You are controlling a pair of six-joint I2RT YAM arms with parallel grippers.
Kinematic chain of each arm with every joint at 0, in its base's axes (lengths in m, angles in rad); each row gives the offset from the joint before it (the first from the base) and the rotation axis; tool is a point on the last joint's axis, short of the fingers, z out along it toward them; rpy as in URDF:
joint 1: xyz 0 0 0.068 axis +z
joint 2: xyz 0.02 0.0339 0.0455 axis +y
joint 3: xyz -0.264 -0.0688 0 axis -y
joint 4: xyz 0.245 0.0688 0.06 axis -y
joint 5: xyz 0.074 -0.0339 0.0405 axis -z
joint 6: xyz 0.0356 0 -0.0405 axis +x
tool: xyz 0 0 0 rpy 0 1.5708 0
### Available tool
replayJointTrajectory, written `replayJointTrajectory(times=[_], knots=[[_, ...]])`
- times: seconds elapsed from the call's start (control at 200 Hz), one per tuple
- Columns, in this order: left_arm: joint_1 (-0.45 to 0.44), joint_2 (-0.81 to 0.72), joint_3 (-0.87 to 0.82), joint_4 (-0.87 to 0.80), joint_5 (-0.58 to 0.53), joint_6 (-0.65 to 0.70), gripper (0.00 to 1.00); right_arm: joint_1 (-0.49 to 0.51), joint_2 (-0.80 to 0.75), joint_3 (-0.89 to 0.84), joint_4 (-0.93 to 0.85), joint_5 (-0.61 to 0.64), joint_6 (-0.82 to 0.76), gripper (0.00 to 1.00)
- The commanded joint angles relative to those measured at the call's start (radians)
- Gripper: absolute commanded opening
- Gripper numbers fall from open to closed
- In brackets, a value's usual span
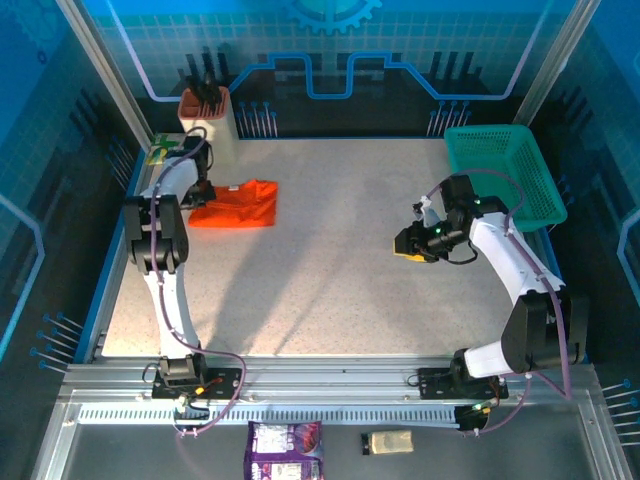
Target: Fold the inside-out t-shirt
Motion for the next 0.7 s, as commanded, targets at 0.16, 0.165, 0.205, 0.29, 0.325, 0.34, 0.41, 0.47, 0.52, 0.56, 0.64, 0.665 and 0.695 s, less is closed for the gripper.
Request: replayJointTrajectory(times=[0.16, 0.165, 0.205, 0.29, 0.325, 0.34, 0.41, 0.47, 0.52, 0.56, 0.64, 0.665, 0.695], knots=[[0.07, 0.11, 0.161, -0.003, -0.19, 0.109, 0.05, -0.018, -0.007, 0.049, -0.069, -0.018, -0.018, 0.4], [0.07, 0.112, 0.162, -0.001, -0.194, 0.111, 0.05, -0.018, -0.008, 0.05, -0.07, -0.019, -0.018, 0.4], [0.075, 0.123, 0.178, 0.003, -0.217, 0.12, 0.05, -0.019, -0.007, 0.054, -0.075, -0.016, -0.017, 0.4], [0.084, 0.138, 0.199, 0.026, -0.248, 0.134, 0.06, -0.018, -0.006, 0.062, -0.081, -0.015, -0.014, 0.4], [0.087, 0.144, 0.203, 0.041, -0.265, 0.142, 0.06, -0.019, -0.005, 0.064, -0.084, -0.015, -0.014, 0.4], [0.087, 0.146, 0.206, 0.047, -0.271, 0.147, 0.06, -0.018, -0.004, 0.066, -0.085, -0.015, -0.014, 0.4], [0.092, 0.158, 0.218, 0.063, -0.302, 0.161, 0.07, -0.019, 0.0, 0.073, -0.09, -0.014, -0.012, 0.4], [0.095, 0.161, 0.22, 0.077, -0.337, 0.172, 0.07, -0.019, 0.002, 0.08, -0.095, -0.014, -0.012, 0.39], [0.098, 0.158, 0.214, 0.102, -0.356, 0.18, 0.08, -0.019, 0.001, 0.087, -0.098, -0.01, -0.011, 0.39], [0.101, 0.155, 0.207, 0.127, -0.366, 0.189, 0.09, -0.018, -0.001, 0.09, -0.101, -0.01, -0.011, 0.39], [0.104, 0.158, 0.205, 0.157, -0.398, 0.207, 0.1, -0.019, -0.003, 0.095, -0.106, -0.003, -0.011, 0.39], [0.106, 0.159, 0.205, 0.165, -0.4, 0.209, 0.1, -0.019, -0.005, 0.095, -0.108, 0.003, -0.011, 0.39], [0.106, 0.158, 0.205, 0.172, -0.4, 0.208, 0.1, -0.018, -0.006, 0.096, -0.108, 0.008, -0.012, 0.39]])
